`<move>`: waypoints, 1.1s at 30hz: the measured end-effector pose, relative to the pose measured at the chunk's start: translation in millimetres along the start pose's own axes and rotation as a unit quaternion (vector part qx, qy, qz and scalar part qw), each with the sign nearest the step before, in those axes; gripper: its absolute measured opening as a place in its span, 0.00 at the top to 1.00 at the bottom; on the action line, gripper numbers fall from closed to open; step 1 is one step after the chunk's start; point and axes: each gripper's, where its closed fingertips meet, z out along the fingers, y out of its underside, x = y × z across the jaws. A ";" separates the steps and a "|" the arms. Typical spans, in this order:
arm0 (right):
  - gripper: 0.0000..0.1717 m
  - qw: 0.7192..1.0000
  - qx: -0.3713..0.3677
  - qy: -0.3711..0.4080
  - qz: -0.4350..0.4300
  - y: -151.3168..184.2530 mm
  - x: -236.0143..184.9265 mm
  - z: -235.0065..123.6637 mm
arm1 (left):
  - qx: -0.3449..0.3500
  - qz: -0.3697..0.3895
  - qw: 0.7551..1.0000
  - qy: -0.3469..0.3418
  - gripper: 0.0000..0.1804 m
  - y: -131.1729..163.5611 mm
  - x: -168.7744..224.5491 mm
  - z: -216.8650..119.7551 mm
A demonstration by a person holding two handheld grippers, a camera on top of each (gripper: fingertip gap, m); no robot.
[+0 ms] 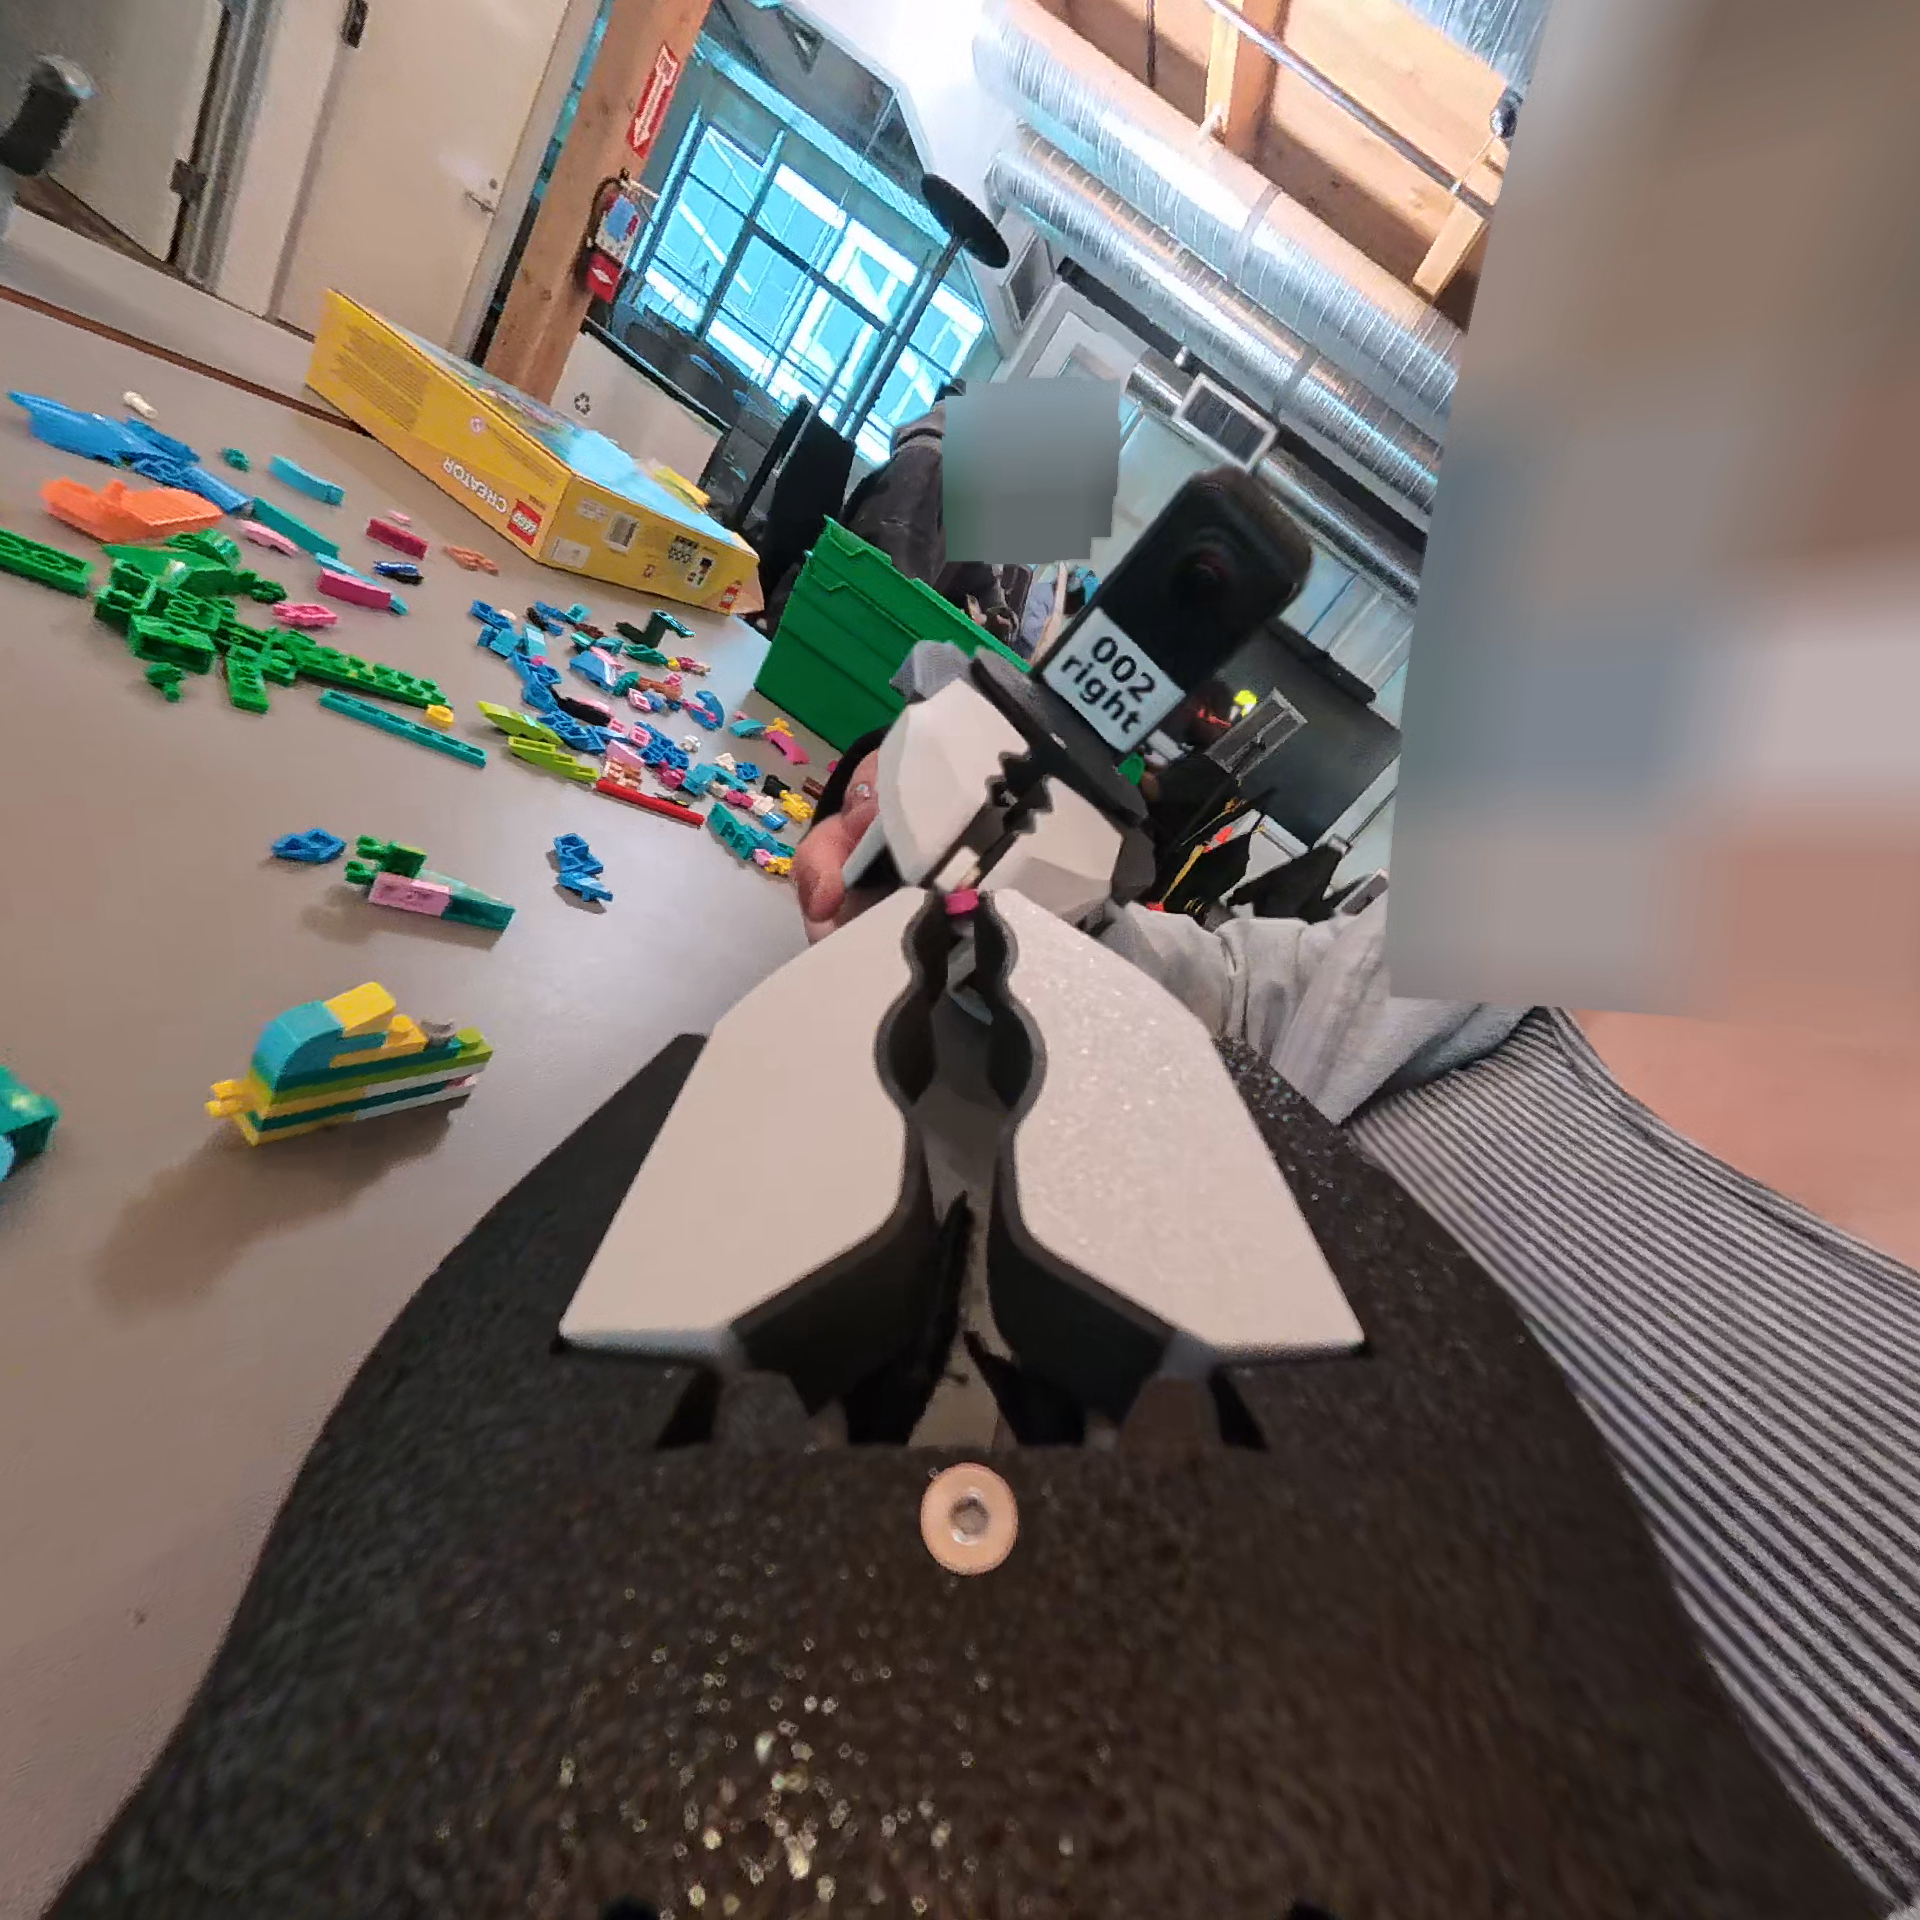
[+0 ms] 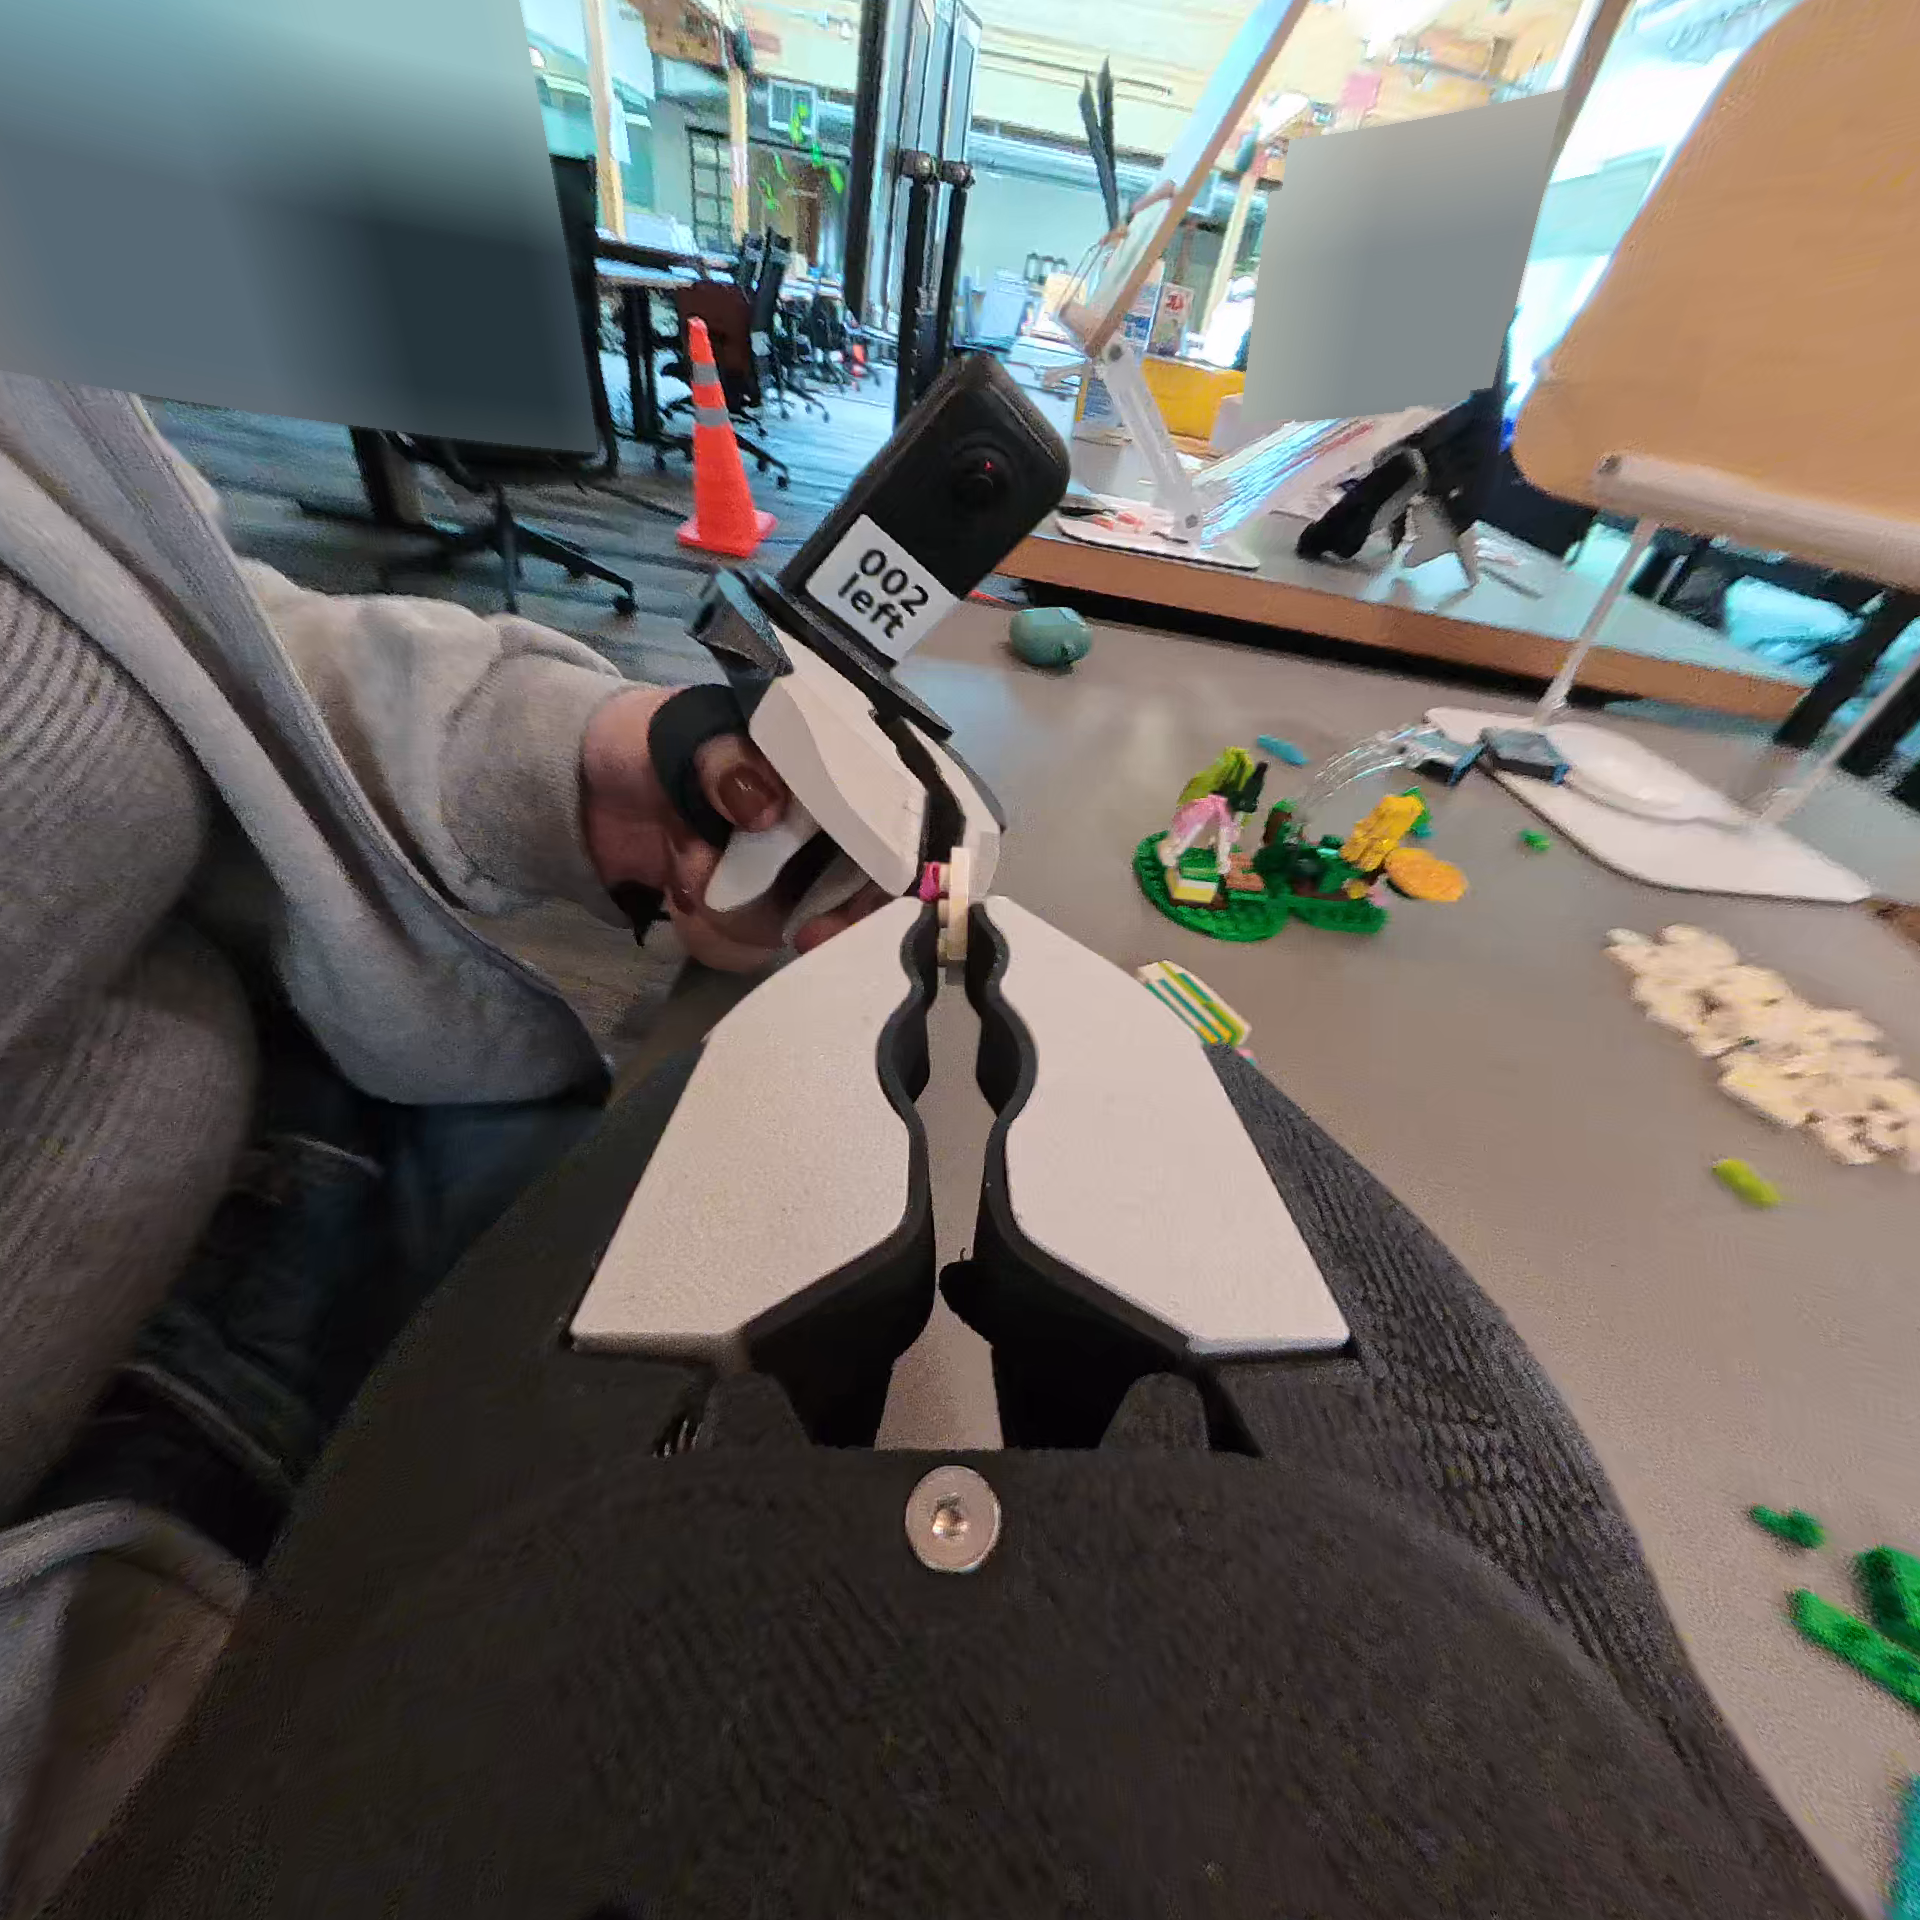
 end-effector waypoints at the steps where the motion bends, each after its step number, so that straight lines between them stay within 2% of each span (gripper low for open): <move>1: 0.98 1.000 0.008 -0.005 0.015 -1.6 1.2 -1.7 | 0.012 -0.008 1.000 0.004 0.97 -3.3 -0.7 -2.6; 3: 0.98 1.000 0.016 0.005 0.022 -3.3 8.6 -6.5 | 0.029 -0.025 0.999 0.013 0.97 -9.5 -1.6 -9.4; 7: 0.98 0.999 0.014 0.049 0.013 0.8 26.8 -12.4 | 0.017 -0.019 0.998 -0.054 0.97 -9.2 -20.7 -17.7; 9: 0.98 0.994 -0.002 0.108 -0.028 7.5 41.1 -14.4 | -0.007 0.026 0.994 -0.106 0.97 -12.2 -30.4 -22.1; 12: 0.98 0.980 -0.010 0.183 -0.080 9.6 55.8 -17.4 | -0.034 0.116 0.979 -0.163 0.97 -36.3 -35.3 -28.4; 14: 0.98 0.971 -0.018 0.216 -0.101 12.1 61.4 -18.2 | -0.057 0.184 0.960 -0.203 0.97 -58.8 -41.7 -32.1; 17: 0.98 0.956 -0.033 0.261 -0.131 14.4 68.9 -20.1 | -0.133 0.271 0.914 -0.273 0.96 -80.4 -64.3 -32.2; 21: 0.98 0.924 -0.027 0.342 -0.169 9.0 85.8 -33.4 | -0.225 0.314 0.868 -0.311 0.96 -78.4 -101.3 -0.3; 25: 0.98 0.906 -0.035 0.382 -0.178 11.6 98.0 -44.5 | -0.316 0.348 0.803 -0.366 0.96 -59.6 -159.8 20.7; 28: 0.98 0.896 -0.048 0.404 -0.176 15.0 106.5 -51.9 | -0.356 0.309 0.799 -0.375 0.96 -40.6 -188.7 26.9; 30: 0.98 0.894 -0.049 0.415 -0.166 15.5 110.4 -55.8 | -0.373 0.288 0.787 -0.399 0.96 -35.2 -203.0 22.0; 32: 0.98 0.894 -0.050 0.417 -0.154 17.0 112.5 -57.2 | -0.390 0.270 0.775 -0.418 0.96 -29.8 -210.7 16.5; 33: 0.98 0.895 -0.052 0.416 -0.150 18.2 113.2 -57.1 | -0.394 0.260 0.778 -0.414 0.96 -25.8 -211.4 16.8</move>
